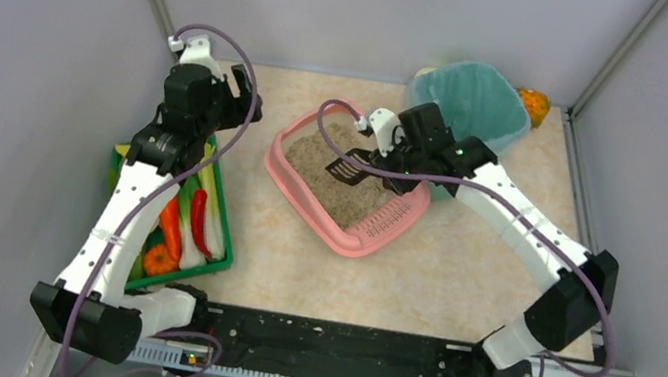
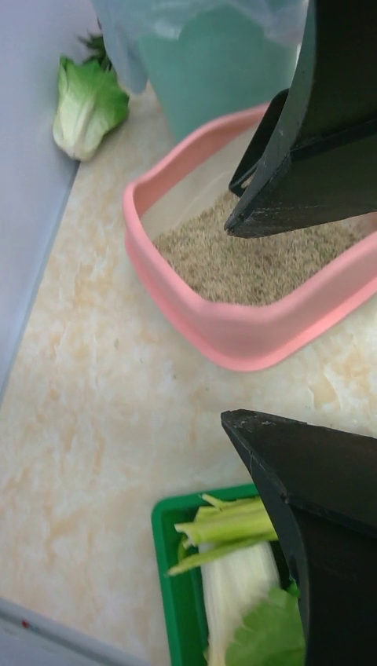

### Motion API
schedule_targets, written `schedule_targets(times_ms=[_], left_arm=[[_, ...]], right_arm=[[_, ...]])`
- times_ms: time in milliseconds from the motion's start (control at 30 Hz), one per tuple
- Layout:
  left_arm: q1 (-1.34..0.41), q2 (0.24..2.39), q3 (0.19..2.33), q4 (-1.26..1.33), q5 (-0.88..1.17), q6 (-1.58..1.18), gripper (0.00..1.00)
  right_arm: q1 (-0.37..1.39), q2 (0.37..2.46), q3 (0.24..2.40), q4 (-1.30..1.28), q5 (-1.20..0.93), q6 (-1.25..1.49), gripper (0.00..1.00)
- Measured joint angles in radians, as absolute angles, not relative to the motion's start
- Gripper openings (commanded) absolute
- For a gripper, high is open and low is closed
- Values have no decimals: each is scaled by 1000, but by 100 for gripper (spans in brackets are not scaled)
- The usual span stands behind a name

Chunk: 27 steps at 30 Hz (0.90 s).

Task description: Clean the litter box

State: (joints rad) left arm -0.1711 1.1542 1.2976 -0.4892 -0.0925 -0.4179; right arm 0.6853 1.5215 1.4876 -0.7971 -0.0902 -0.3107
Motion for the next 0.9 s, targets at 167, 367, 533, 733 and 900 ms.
schedule_targets(times_ms=[167,367,533,733,900], left_arm=[[-171,1134,1220,-485,-168,-386,86],[-171,1133,1195,-481,-199,-363,86],[-171,1132,1189,-471,-203,-355,86],[-171,1129,1189,-469,-210,-343,86],[-171,1111,1185,-463,-224,-337,86]], right_arm=[[685,1650,1568,-892,-57,-314,0],[685,1716,1618,-931,-55,-358,0],[685,1752,1626,-947,-69,-403,0],[686,1835,1668,-958,-95,-435,0],[690,1911,1731,-959,-114,-444,0]])
